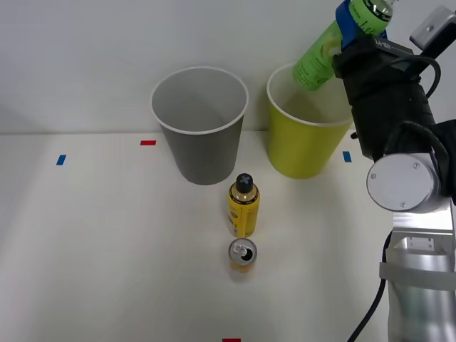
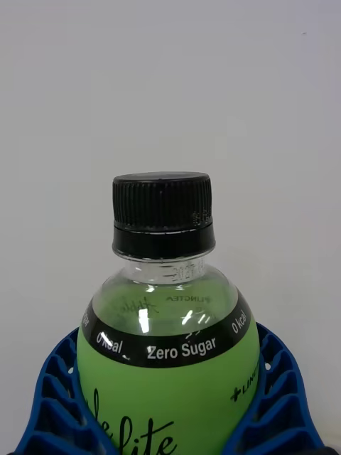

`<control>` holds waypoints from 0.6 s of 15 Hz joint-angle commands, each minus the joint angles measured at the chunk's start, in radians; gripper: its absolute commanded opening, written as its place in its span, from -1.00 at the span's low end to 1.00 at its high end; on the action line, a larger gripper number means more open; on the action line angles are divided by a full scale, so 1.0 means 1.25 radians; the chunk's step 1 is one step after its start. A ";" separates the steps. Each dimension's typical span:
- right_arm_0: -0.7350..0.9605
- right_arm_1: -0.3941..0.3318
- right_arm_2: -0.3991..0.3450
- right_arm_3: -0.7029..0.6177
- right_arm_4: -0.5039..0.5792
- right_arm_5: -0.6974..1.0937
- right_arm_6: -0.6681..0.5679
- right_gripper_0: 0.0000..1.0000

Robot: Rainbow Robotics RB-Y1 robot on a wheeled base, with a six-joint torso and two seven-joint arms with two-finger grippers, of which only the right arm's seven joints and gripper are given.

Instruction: Put cans in the gray bin, plastic bottles in the light green bin

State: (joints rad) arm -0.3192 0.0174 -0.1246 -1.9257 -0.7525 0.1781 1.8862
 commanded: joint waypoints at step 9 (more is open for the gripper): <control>-0.093 0.000 -0.029 0.161 0.110 -0.011 0.009 -1.00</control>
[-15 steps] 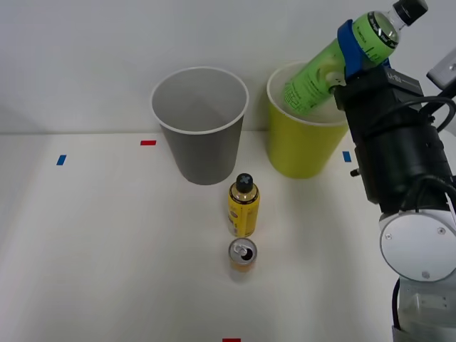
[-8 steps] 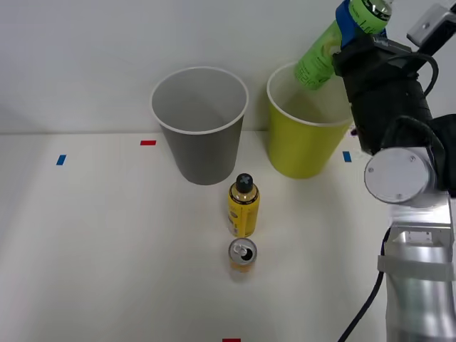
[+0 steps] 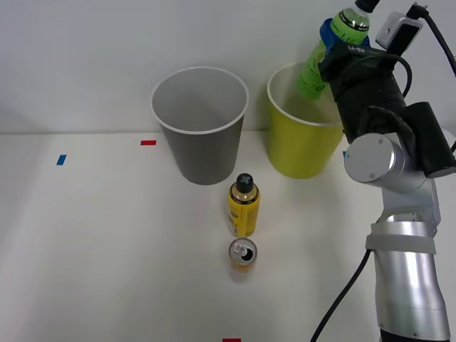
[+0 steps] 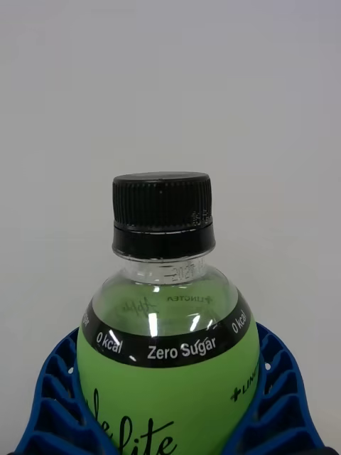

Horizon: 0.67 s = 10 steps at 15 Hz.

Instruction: Put cans in the gray bin, plastic bottles in the light green bin

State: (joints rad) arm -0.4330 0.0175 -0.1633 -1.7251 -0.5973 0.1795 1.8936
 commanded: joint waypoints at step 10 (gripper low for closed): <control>-0.001 0.000 0.028 0.001 -0.046 -0.063 0.014 0.75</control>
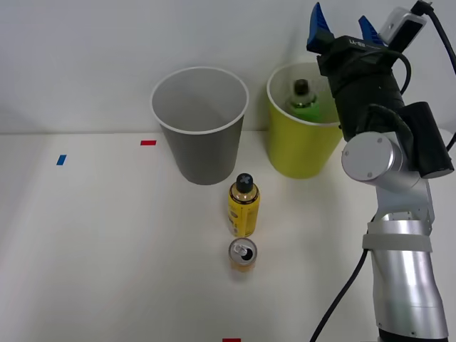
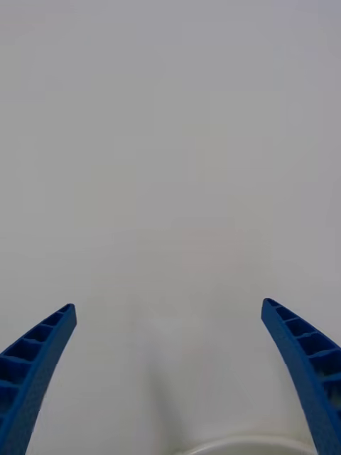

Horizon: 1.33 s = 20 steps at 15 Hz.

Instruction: Put cans in the gray bin, plastic bottles in the light green bin

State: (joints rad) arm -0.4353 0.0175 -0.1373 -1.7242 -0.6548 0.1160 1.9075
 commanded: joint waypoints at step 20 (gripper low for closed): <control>0.803 -0.144 0.229 -0.493 0.005 -0.228 0.009 0.74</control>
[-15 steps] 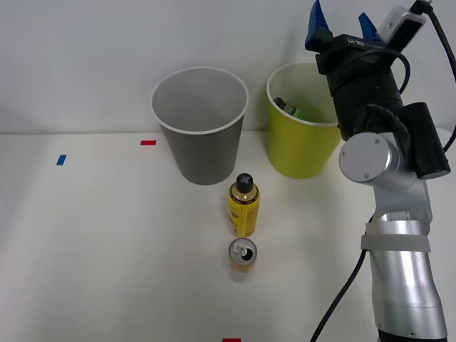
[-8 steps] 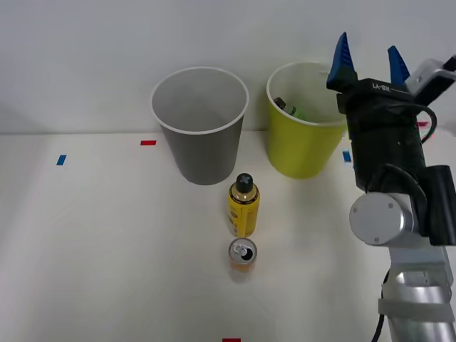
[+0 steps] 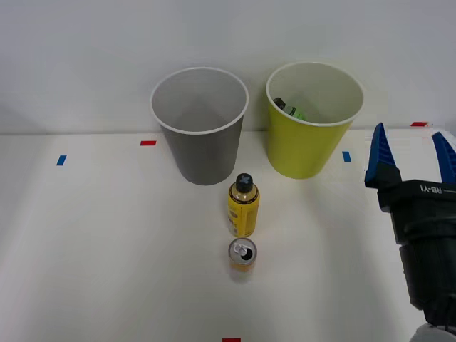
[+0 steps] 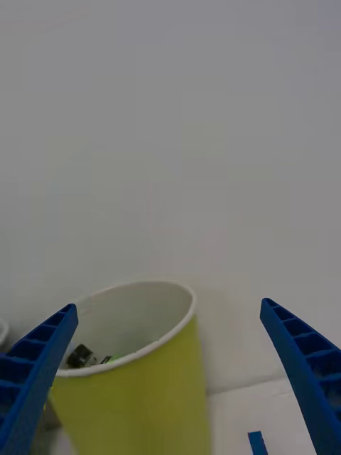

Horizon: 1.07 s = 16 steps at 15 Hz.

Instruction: Put cans in the gray bin, plastic bottles in the light green bin

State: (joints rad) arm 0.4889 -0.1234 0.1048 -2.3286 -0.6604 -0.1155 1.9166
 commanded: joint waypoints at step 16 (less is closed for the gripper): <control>0.296 -0.072 0.044 -0.009 0.134 -0.024 0.051 0.75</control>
State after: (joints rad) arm 0.8485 -0.2095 0.1605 -2.3409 -0.5012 -0.1490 1.9765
